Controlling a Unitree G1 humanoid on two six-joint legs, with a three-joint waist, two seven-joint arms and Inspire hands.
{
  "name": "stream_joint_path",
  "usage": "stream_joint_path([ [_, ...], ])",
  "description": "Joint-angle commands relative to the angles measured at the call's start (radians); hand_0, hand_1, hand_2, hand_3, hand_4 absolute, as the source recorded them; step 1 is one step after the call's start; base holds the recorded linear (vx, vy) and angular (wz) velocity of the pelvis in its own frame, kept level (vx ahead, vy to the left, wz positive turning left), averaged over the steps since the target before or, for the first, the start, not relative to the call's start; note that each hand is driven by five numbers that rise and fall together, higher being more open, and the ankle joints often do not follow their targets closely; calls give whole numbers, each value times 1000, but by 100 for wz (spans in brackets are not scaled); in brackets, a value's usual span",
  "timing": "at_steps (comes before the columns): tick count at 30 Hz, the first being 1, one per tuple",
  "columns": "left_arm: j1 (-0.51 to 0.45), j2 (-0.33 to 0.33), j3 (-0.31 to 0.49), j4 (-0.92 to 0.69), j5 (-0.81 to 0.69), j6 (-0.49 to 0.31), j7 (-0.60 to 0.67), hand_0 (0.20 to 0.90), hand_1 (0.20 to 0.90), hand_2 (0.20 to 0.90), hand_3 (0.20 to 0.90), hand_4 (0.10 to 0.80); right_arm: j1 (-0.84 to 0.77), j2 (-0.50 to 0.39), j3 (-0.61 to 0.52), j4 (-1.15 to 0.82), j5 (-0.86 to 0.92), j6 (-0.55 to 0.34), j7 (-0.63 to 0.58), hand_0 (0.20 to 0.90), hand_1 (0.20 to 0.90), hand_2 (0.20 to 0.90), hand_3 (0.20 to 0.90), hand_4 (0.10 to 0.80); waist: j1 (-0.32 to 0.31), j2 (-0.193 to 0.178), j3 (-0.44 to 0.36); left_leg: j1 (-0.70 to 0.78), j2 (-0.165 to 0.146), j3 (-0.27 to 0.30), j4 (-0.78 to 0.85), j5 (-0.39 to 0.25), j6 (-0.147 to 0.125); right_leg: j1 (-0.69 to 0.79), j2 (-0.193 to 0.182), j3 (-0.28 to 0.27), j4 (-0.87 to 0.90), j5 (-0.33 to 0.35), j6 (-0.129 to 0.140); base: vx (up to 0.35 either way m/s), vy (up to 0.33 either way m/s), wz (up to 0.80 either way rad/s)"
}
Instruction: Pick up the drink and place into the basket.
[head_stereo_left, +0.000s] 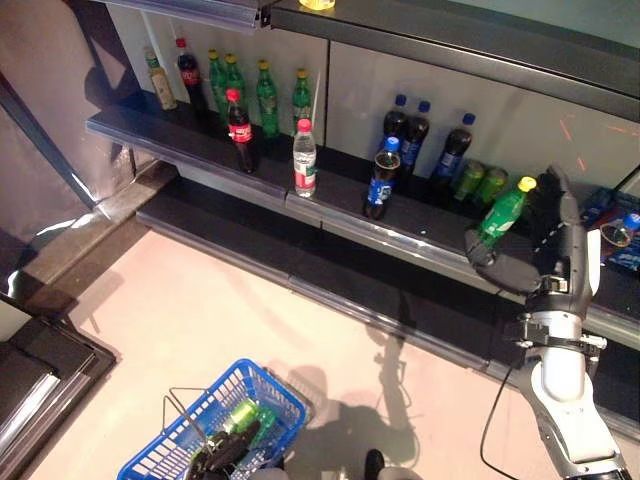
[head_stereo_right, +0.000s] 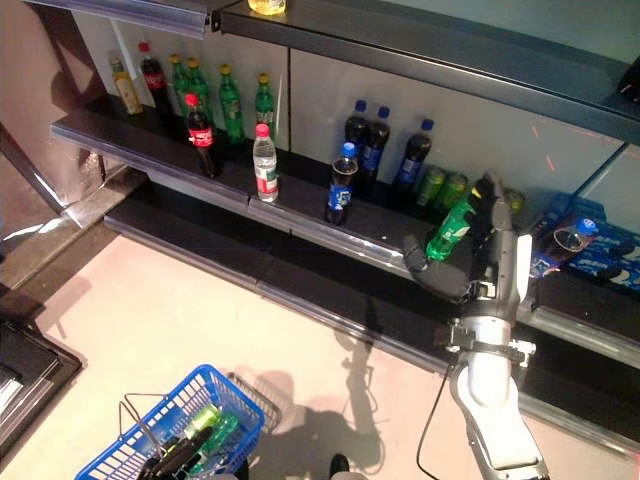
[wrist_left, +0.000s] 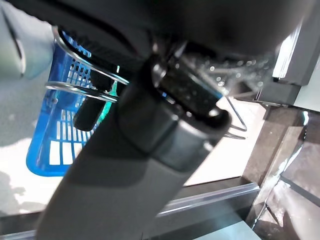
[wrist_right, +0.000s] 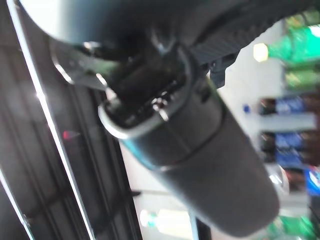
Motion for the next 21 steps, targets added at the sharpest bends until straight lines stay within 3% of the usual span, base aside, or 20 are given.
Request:
stream_joint_path([
  [1, -61, 32, -1, -75, 64, -142, -60, 300, 300, 300, 200, 100, -72, -7, -97, -80, -62, -94, -108, 900, 900, 900, 900, 800, -4, 17, -84, -41, 40, -25, 50, -43, -14, -4, 3, -29, 69, -47, -7, 12, -53, 1],
  [7, -55, 22, -9, -83, 82, -135, -52, 300, 300, 300, 200, 100, -57, 14, -79, -22, -6, -40, -68, 900, 900, 900, 900, 800, -2, 17, -83, -52, 43, -29, 71, -46, -19, -6, 10, -33, 64, -43, -13, 14, -22, -1],
  [13, -66, 26, -31, -100, 89, -120, -46, 300, 300, 300, 200, 100, -90, 26, -41, 37, 5, -61, -83, 900, 900, 900, 900, 800, 8, 20, -52, -95, 30, -42, 145, -71, -17, -30, -6, -35, 82, -38, -15, 14, 39, -1],
  [18, -52, 31, -37, -119, 94, -115, -39, 300, 300, 300, 200, 100, -104, 47, -24, 48, 22, -61, -78, 900, 900, 900, 900, 800, 11, 25, -37, -92, 2, -41, 175, -104, 4, -38, -38, -14, 92, -29, 5, 107, 133, -3],
  [19, -51, 38, -32, -123, 95, -111, -37, 300, 300, 300, 200, 100, -102, 60, -9, 47, 27, -57, -71, 900, 900, 900, 900, 800, 8, 30, -32, -84, -8, -27, 183, -116, 23, -47, -55, -10, 136, -41, 18, 135, 144, -6],
  [21, -51, 45, -30, -125, 101, -107, -39, 300, 300, 300, 200, 100, -101, 68, -2, 48, 40, -59, -66, 900, 900, 900, 900, 800, 8, 32, -30, -80, -13, -19, 186, -122, 34, -51, -56, -15, 170, -56, 20, 118, 112, -14],
])
